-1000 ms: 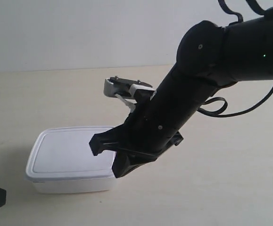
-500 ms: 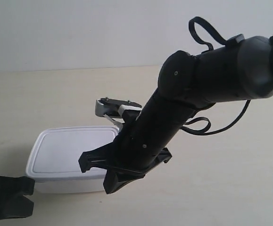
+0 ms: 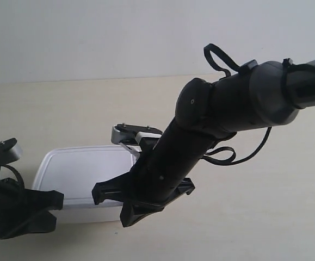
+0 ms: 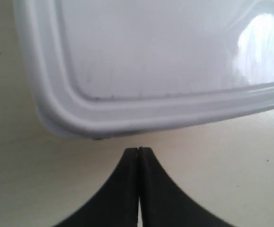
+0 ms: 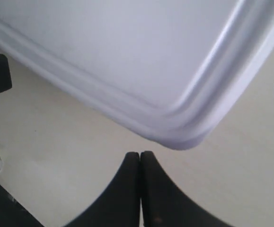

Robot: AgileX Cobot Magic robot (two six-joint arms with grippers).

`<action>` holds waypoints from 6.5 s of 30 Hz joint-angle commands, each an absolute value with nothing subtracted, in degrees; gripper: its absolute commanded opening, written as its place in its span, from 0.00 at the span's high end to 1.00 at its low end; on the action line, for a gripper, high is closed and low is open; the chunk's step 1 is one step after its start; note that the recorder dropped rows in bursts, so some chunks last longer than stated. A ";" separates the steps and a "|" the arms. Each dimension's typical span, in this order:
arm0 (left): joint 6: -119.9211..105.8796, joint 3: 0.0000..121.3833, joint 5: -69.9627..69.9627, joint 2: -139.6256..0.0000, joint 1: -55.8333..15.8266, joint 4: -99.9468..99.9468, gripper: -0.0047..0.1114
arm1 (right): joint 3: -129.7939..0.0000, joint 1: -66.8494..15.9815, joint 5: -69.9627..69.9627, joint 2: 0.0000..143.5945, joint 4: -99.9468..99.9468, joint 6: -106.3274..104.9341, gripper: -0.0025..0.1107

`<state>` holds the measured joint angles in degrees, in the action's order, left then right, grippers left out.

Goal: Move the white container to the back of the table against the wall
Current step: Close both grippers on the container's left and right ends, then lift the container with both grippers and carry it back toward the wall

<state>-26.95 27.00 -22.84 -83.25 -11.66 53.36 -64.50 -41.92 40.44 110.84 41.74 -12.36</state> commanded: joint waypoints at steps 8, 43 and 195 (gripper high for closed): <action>-32.65 27.44 -18.68 -85.96 -12.03 54.61 0.96 | -64.33 -41.96 37.27 111.23 42.09 -12.90 0.98; -32.64 31.97 -12.42 -89.12 -12.03 55.67 0.96 | -64.42 -41.96 24.87 113.69 41.46 -12.90 0.98; -38.99 75.98 6.23 -126.25 -12.01 51.19 0.96 | -106.50 -30.05 11.14 141.97 38.43 -16.34 0.98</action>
<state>-37.95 74.51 5.08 -125.13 -11.97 51.03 -105.50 -30.47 12.07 141.18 39.06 -15.95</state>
